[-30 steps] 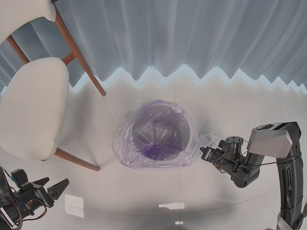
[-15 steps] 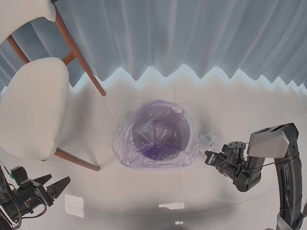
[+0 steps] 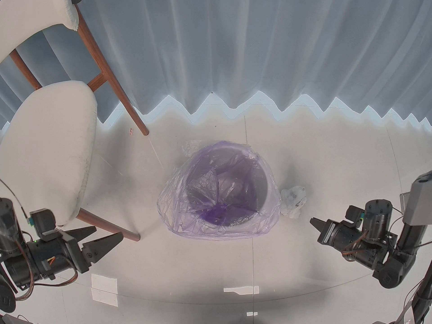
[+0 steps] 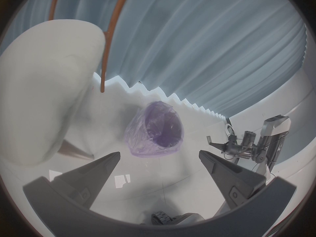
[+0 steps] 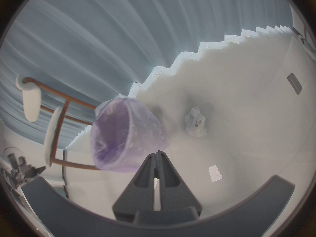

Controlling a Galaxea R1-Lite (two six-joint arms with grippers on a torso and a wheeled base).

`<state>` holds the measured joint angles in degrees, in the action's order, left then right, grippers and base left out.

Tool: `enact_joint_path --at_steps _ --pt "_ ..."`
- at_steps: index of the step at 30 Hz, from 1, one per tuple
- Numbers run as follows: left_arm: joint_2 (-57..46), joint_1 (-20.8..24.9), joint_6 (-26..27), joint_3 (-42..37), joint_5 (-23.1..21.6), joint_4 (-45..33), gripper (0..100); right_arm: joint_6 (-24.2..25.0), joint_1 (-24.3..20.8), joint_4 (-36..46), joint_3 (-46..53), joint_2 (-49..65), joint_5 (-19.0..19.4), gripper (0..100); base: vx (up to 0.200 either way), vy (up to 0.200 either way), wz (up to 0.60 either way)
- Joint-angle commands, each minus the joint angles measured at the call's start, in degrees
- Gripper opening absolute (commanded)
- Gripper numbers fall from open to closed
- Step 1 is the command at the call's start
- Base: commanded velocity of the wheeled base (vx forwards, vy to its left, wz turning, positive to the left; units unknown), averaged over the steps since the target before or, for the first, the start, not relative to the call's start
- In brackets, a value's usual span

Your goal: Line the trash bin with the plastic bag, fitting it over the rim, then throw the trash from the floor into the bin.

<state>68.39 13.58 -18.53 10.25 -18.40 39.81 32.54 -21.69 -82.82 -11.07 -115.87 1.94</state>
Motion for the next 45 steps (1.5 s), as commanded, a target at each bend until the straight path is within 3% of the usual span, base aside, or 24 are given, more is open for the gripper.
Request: enact_joint_path --at_steps 1,4,5,8,11,15,20,25,31,43,44,45 --pt "13.52 4.35 1.65 8.82 -1.20 0.26 100 1.04 -7.23 -0.50 6.85 12.25 -0.44 0 0.000 0.000 0.00" --pt "14.58 4.26 3.06 9.96 -0.59 0.26 100 1.04 -7.93 -0.15 5.80 11.37 -0.44 0 0.000 0.000 0.00" --pt "14.49 3.56 5.70 10.14 0.47 0.26 100 1.04 -8.28 0.65 0.26 6.54 -0.53 100 0.000 0.000 0.00" --pt "13.09 2.59 6.49 8.82 0.73 0.35 100 1.21 -7.93 1.61 -5.45 3.02 -0.80 100 0.000 0.000 0.00" --pt "7.99 -3.12 6.49 6.45 0.91 3.08 100 3.85 -8.46 10.31 -18.99 -1.37 -4.93 100 0.000 0.000 0.00" --pt "5.97 -8.83 6.49 6.27 1.26 6.94 100 4.90 -8.72 24.99 -30.06 -3.75 -5.54 100 0.000 0.000 0.00" --pt "4.38 -10.24 6.31 5.74 6.27 10.02 100 4.55 -7.93 39.14 -41.05 -5.94 -5.89 100 0.000 0.000 0.00" --pt "2.54 -10.33 6.40 2.84 6.35 10.11 100 4.29 -8.37 51.97 -47.55 -6.21 -7.39 100 0.000 0.000 0.00" --pt "1.40 -10.42 6.58 0.91 6.35 10.11 100 1.48 -8.81 58.04 -50.98 -8.76 -7.56 100 0.000 0.000 0.00" --pt "-0.01 -10.06 6.49 0.91 5.48 11.07 100 0.51 -8.64 58.65 -58.72 -16.40 -10.38 100 0.000 0.000 0.00" --pt "0.08 -9.71 6.49 0.91 5.21 11.25 100 0.51 -8.55 58.74 -58.72 -16.49 -10.38 0 0.000 0.000 0.00" --pt "0.08 -8.48 6.40 0.82 3.98 11.69 100 0.51 -8.37 58.65 -58.80 -16.84 -10.38 0 0.000 0.000 0.00"
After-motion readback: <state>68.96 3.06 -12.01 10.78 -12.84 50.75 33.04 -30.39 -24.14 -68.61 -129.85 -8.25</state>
